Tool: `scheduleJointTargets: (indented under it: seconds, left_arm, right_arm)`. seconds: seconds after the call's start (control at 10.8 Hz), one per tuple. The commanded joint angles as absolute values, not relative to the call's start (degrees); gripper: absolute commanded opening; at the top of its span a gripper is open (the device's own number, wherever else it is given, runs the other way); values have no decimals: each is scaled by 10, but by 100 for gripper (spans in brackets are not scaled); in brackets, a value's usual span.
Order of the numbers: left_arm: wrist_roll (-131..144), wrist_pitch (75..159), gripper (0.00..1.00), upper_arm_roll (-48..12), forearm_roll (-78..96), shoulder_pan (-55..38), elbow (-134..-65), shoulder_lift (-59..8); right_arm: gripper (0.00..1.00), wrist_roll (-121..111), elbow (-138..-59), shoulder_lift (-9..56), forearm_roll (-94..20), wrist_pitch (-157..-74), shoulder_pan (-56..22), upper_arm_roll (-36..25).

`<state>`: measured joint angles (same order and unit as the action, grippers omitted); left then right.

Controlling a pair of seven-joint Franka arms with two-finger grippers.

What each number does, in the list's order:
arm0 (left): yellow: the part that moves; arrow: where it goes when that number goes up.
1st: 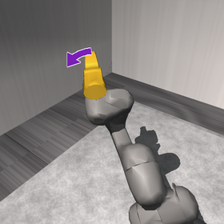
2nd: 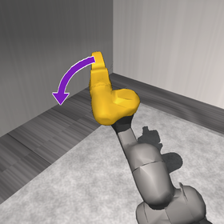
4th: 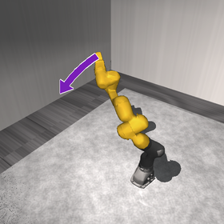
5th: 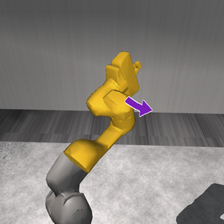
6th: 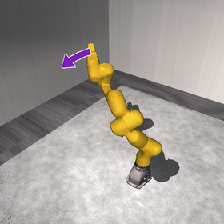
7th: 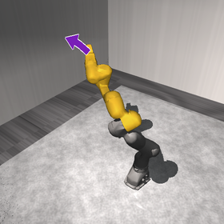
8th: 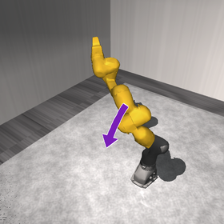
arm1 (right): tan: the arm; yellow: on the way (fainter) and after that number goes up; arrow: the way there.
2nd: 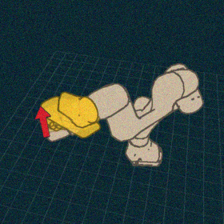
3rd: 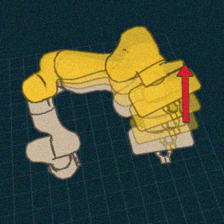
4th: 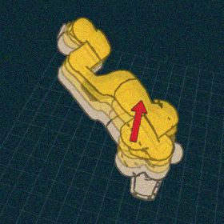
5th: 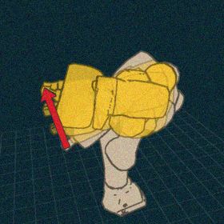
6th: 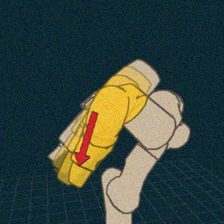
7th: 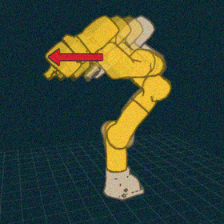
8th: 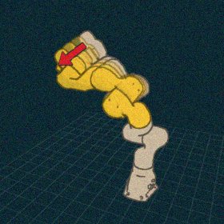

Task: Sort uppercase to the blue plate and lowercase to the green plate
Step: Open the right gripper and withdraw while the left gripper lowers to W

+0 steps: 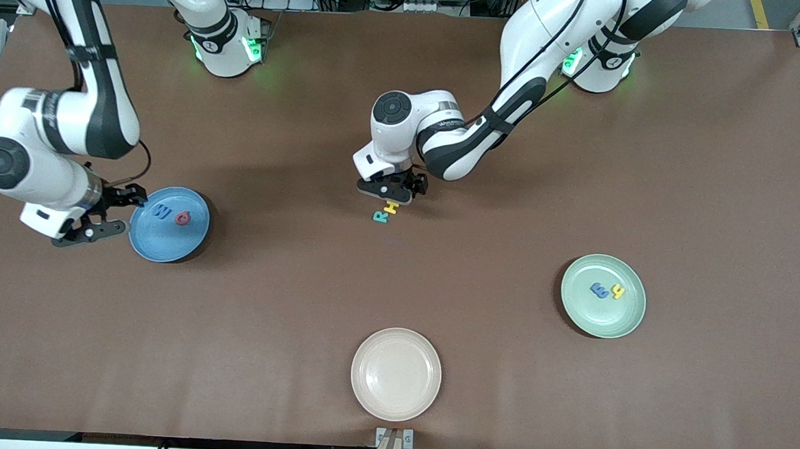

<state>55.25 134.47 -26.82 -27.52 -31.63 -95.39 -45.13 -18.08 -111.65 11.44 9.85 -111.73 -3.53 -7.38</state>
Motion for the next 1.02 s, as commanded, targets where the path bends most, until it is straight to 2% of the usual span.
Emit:
scheduleJointTargets:
  seconds: [0.0, 0.46, 0.56, 0.93]
  left_arm:
    - [555, 1346, 100, -265, -284, -321, -948, -458]
    - [554, 1346, 94, -265, -285, -320, -932, -468]
    - [553, 1346, 94, -265, -285, -322, -926, -471]
    - [554, 1346, 90, -265, -285, -323, -925, -475]
  right_arm:
    - [82, -175, -1065, 106, 86, -1054, -39, -73]
    - [86, -175, -1041, 99, 86, -1024, -39, -72]
    - [91, -175, -1041, 99, 86, -1023, -39, -72]
    - [93, -174, -1039, 83, 86, -1013, -38, -71]
